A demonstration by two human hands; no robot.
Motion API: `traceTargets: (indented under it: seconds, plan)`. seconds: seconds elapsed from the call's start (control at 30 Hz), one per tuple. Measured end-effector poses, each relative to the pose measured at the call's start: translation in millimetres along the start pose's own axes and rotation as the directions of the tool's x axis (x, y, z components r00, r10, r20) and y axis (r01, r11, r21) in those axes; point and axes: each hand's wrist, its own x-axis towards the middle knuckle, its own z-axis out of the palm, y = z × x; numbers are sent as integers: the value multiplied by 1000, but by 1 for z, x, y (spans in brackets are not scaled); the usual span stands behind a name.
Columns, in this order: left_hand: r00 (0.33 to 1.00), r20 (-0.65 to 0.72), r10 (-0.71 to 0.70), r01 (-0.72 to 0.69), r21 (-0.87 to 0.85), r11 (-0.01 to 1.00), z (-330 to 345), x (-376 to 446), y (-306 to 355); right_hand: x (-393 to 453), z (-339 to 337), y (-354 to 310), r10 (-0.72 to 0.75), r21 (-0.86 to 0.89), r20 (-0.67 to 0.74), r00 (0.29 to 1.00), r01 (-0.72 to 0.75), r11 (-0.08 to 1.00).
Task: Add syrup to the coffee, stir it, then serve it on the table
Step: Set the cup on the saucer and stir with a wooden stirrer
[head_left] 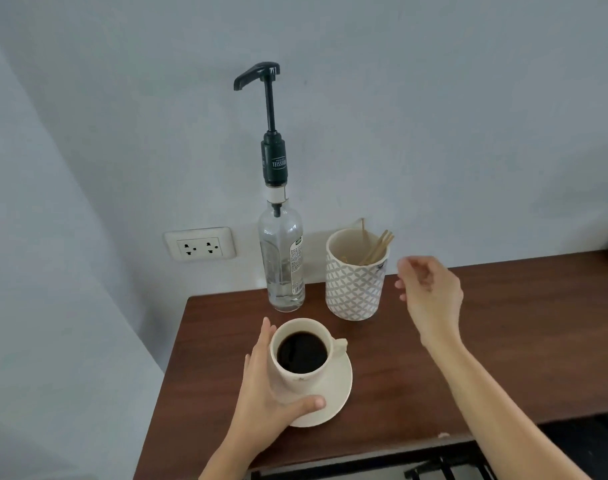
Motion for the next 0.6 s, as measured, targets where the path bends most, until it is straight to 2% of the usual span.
traceTargets:
  seconds: [0.13,0.23,0.33,0.6]
  plan:
    - [1000,-18,-9,9,28,1000,0,0,2,55,9,-8,17,-176,32,999,-11,984]
    - [1000,-11,-24,24,48,999,-1,-2,3,72,19,-10,18,-243,80,997,2,970]
    - [999,3,-36,36,53,998,-2,-2,2,75,24,-9,-8,-256,108,994,36,966]
    - [997,10,-73,72,59,996,-3,-2,3,64,10,-30,-162,-214,64,985,172,962]
